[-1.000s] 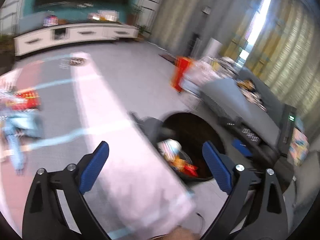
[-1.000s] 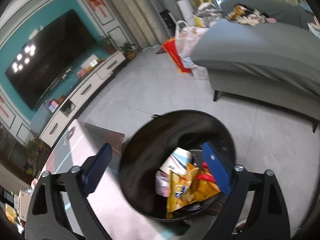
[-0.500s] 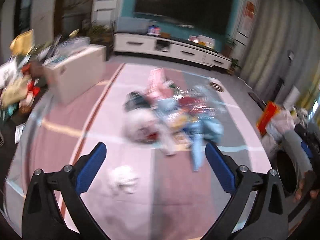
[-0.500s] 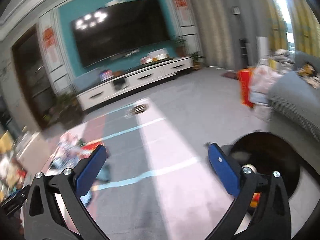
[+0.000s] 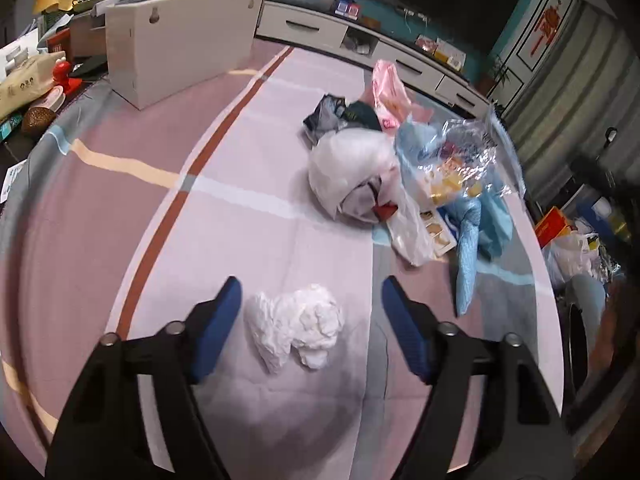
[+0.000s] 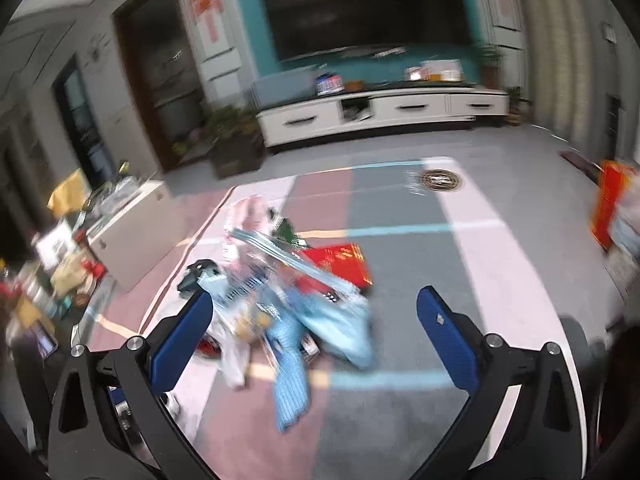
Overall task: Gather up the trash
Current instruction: 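Move both tools back over the cluttered mat, then grasp the white tissue with the left tool while the right tool grasps the clear plastic bag, then carry the tissue and clear plastic bag in both tools over the bin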
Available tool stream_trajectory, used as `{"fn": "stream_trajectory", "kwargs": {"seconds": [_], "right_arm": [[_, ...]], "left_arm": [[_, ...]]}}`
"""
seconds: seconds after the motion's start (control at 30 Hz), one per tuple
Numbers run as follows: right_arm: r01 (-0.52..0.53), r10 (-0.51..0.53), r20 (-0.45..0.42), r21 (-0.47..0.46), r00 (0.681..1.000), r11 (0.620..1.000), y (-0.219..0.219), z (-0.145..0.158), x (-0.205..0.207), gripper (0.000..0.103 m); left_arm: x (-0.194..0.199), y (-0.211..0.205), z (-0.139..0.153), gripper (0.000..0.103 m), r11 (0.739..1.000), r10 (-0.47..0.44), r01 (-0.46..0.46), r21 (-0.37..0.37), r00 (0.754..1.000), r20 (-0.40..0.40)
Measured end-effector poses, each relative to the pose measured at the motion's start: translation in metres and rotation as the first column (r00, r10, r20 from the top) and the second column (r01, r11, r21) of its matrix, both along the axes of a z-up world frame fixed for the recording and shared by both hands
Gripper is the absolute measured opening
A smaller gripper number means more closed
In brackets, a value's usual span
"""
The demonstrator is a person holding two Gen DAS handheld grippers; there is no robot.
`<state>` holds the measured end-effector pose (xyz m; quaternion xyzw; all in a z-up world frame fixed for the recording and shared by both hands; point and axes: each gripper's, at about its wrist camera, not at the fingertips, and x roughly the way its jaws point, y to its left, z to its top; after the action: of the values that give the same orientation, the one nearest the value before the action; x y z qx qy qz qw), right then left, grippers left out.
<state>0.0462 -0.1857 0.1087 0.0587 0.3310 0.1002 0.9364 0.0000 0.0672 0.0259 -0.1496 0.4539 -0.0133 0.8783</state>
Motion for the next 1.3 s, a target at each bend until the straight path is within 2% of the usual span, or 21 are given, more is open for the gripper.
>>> {"fn": "stream_trajectory", "kwargs": {"seconds": [0.13, 0.27, 0.3, 0.37, 0.43, 0.47, 0.53, 0.63, 0.8, 1.0, 1.3], "right_arm": [[-0.077, 0.071, -0.074, -0.077, 0.995, 0.994, 0.027, -0.004, 0.039, 0.1], [-0.126, 0.112, -0.118, -0.124, 0.987, 0.984, 0.052, -0.016, 0.062, 0.099], [-0.132, 0.116, -0.12, -0.136, 0.986, 0.982, 0.055, -0.019, 0.062, 0.096], [-0.133, 0.112, -0.127, -0.172, 0.986, 0.976, 0.06, -0.029, 0.064, 0.088], [-0.132, 0.107, -0.14, -0.186, 0.984, 0.974, 0.062, -0.036, 0.066, 0.071], [-0.133, 0.106, -0.145, -0.189, 0.984, 0.973, 0.062, -0.04, 0.065, 0.066], [-0.124, 0.099, -0.14, -0.185, 0.985, 0.975, 0.059, -0.042, 0.063, 0.048], [-0.107, 0.086, -0.13, -0.161, 0.988, 0.981, 0.051, -0.04, 0.058, 0.043], [-0.087, 0.077, -0.093, -0.119, 0.993, 0.989, 0.039, -0.028, 0.041, 0.041], [-0.011, 0.011, -0.013, -0.036, 1.0, 0.999, 0.01, -0.004, 0.0, 0.041], [0.102, -0.1, 0.063, -0.028, 0.993, 0.994, -0.022, 0.011, -0.062, 0.041]], "left_arm": [[0.002, -0.003, -0.007, 0.065, 1.0, 0.005, -0.005, -0.004, 0.999, -0.032], [0.004, -0.01, -0.014, 0.047, 1.0, -0.02, 0.02, 0.002, 0.998, -0.067], [0.004, -0.012, -0.014, 0.041, 1.0, -0.016, 0.017, 0.021, 0.998, -0.061], [0.004, -0.013, -0.015, 0.038, 0.999, -0.015, 0.017, 0.031, 0.998, -0.061], [0.003, -0.013, -0.016, 0.031, 1.0, -0.024, 0.025, 0.016, 0.998, -0.063], [0.003, -0.013, -0.016, 0.029, 1.0, -0.031, 0.031, 0.004, 0.998, -0.063], [0.003, -0.014, -0.016, 0.027, 0.999, -0.045, 0.044, -0.017, 0.997, -0.063], [0.002, -0.016, -0.014, 0.025, 0.997, -0.062, 0.06, -0.044, 0.997, -0.049], [0.001, -0.02, -0.007, 0.025, 0.996, -0.073, 0.073, -0.045, 0.997, -0.005], [-0.002, -0.017, 0.002, 0.025, 0.999, -0.044, 0.045, -0.028, 0.998, 0.045], [-0.012, -0.018, 0.014, 0.025, 0.999, -0.04, 0.042, -0.016, 0.995, 0.09]]}}
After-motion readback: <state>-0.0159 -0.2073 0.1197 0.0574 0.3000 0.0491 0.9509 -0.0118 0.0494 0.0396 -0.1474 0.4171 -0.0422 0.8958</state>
